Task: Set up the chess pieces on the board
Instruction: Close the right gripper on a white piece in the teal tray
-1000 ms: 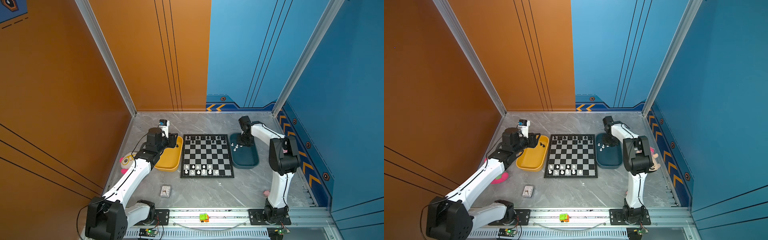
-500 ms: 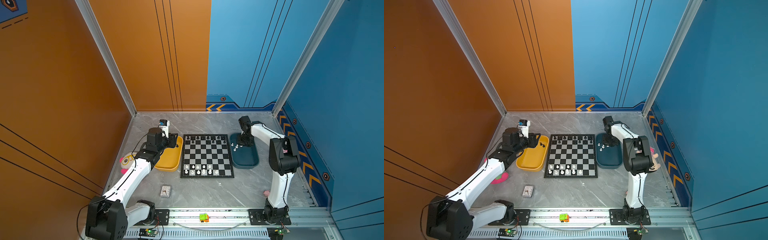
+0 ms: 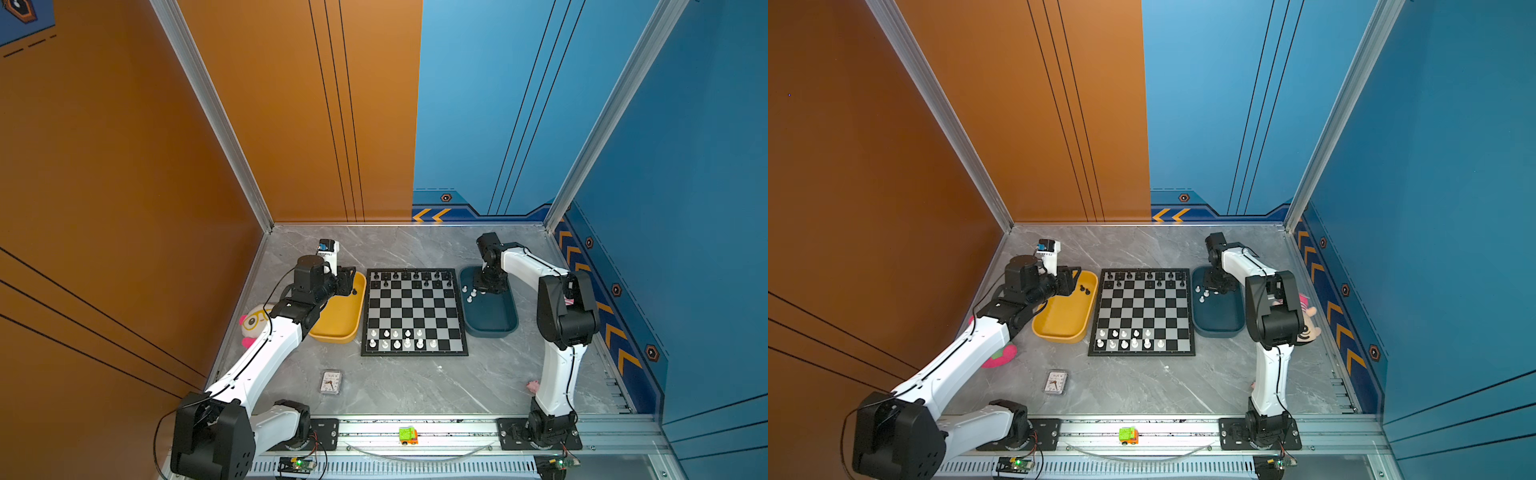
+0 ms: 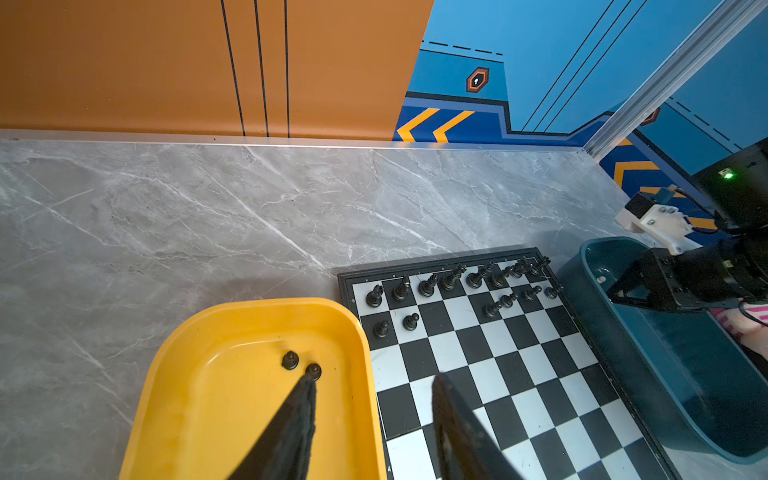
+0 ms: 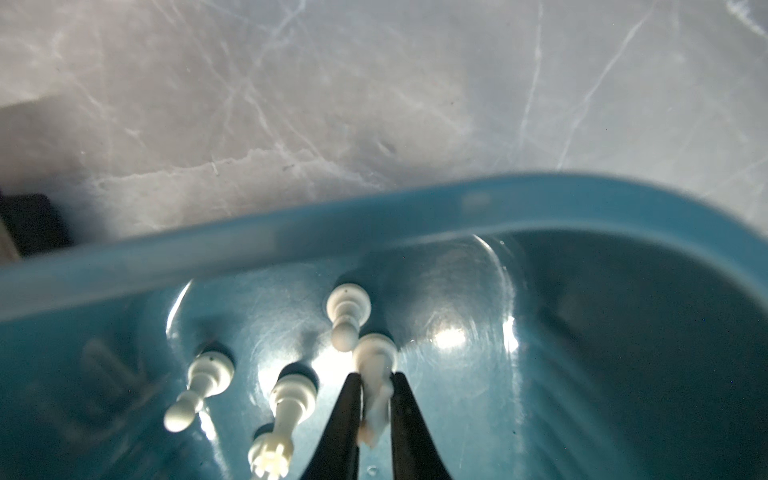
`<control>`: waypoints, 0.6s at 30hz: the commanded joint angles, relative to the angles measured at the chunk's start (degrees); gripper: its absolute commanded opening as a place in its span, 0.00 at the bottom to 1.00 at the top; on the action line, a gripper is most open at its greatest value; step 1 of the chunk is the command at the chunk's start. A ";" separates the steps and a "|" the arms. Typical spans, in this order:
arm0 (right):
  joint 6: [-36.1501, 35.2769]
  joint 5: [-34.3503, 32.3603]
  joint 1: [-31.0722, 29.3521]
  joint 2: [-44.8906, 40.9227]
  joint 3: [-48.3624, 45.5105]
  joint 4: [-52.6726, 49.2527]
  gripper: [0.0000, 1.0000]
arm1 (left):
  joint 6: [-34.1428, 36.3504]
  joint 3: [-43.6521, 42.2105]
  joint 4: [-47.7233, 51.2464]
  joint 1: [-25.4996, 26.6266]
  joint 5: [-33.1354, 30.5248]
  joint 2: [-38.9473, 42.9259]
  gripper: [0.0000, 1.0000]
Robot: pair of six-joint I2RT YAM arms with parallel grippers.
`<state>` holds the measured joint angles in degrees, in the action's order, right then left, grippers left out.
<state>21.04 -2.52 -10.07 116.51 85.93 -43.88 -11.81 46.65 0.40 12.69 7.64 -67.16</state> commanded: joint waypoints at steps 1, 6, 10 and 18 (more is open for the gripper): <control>0.60 0.13 0.02 -0.14 0.77 -0.46 0.16 | 0.56 1.47 -0.53 -0.56 0.97 0.27 0.47; 0.58 -0.11 0.03 -0.40 0.72 -0.93 0.16 | 0.56 1.39 -0.58 -0.56 0.97 0.36 0.47; 0.46 -0.33 0.05 -1.00 0.65 -1.42 0.18 | 0.56 1.25 -0.58 -0.61 0.97 0.40 0.47; 0.41 -0.48 0.02 -2.12 0.22 -1.87 0.19 | 0.57 1.25 -0.58 -0.67 0.98 0.33 0.47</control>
<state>21.02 -2.55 -10.07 116.49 85.93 -43.92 -11.81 46.65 0.40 12.69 7.75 -67.16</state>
